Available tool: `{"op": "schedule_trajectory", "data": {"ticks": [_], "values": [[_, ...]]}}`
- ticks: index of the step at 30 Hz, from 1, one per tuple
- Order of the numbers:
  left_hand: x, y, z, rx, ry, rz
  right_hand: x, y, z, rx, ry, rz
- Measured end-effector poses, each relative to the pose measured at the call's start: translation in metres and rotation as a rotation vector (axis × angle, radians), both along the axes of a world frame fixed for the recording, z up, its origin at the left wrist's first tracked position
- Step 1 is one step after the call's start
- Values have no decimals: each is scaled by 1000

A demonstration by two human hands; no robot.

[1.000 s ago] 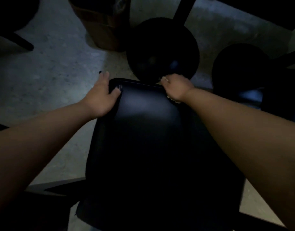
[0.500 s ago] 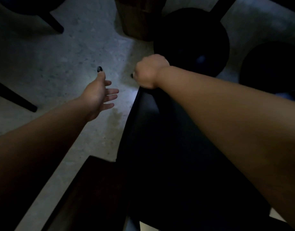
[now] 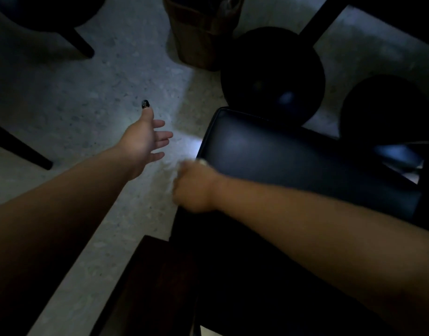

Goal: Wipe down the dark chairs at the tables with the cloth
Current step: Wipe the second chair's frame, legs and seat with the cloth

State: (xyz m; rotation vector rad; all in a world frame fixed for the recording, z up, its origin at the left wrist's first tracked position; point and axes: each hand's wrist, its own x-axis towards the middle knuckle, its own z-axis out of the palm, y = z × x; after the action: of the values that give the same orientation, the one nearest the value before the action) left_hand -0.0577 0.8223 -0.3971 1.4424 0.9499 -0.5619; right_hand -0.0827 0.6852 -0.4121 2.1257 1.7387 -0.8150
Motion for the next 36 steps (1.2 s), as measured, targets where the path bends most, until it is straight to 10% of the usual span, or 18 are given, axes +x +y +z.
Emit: {"op": "schedule_trajectory", "data": {"ticks": [8, 16, 22, 29, 36], "values": [[13, -27, -4, -1, -5, -119, 110, -76, -8, 222, -198, -1115], [27, -58, -6, 48, -16, -111, 48, -64, -9, 533, -141, -866], [30, -73, -1, 52, -85, -149, 75, -62, -10, 321, -281, -1168], [32, -89, 7, 543, -308, -1025, 59, -111, -10, 436, -204, -1176], [49, -114, 23, 830, -144, -1679, 11, -199, -4, 477, -364, -1558]]}}
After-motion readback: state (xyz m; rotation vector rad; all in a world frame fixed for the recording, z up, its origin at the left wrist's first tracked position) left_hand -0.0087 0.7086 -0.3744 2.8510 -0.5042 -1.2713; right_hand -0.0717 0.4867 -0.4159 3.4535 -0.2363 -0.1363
